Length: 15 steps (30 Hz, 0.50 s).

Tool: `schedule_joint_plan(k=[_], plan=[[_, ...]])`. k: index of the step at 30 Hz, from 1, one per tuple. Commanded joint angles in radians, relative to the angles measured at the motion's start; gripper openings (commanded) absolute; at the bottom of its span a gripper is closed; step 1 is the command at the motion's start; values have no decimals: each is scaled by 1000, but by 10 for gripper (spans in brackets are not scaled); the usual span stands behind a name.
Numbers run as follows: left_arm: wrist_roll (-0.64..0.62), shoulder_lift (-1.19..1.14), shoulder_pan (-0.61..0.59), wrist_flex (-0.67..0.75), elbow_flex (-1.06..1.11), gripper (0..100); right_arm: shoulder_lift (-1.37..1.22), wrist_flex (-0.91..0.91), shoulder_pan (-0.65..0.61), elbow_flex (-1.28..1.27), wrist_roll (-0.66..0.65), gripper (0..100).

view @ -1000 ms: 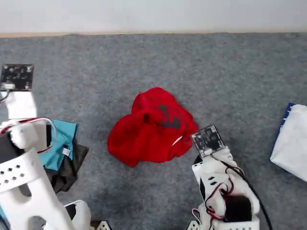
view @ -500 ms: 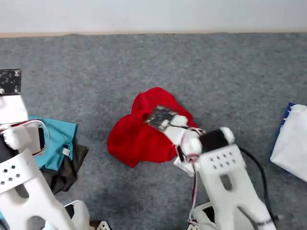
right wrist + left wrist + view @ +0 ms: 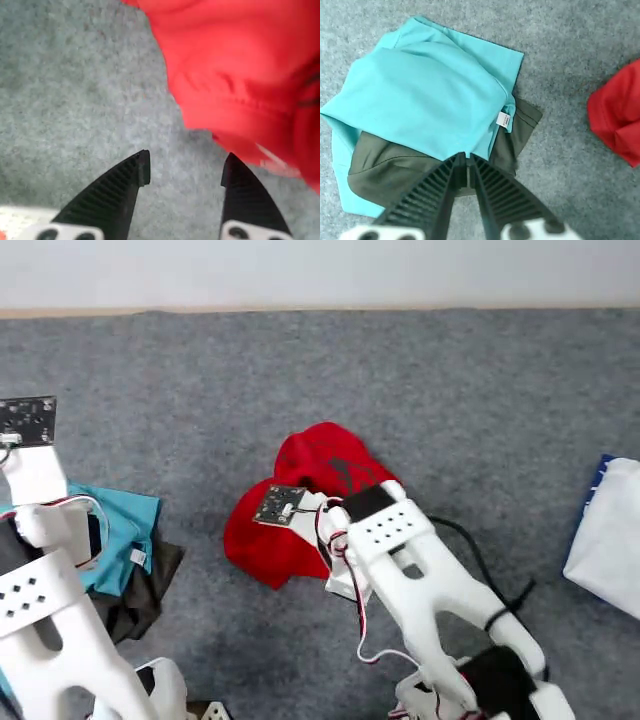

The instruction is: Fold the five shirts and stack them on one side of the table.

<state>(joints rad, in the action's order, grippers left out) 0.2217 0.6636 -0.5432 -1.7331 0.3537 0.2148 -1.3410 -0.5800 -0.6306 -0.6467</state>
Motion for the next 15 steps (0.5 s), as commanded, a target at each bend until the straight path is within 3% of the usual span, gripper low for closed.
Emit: schedule_joint_plan(k=[1,15], plan=[[9,21,-3,5,-4,18,-36,59,-24,48,-12,242],[8,21,-3,3,-2,18,-271,298,-25,48,-12,241]])
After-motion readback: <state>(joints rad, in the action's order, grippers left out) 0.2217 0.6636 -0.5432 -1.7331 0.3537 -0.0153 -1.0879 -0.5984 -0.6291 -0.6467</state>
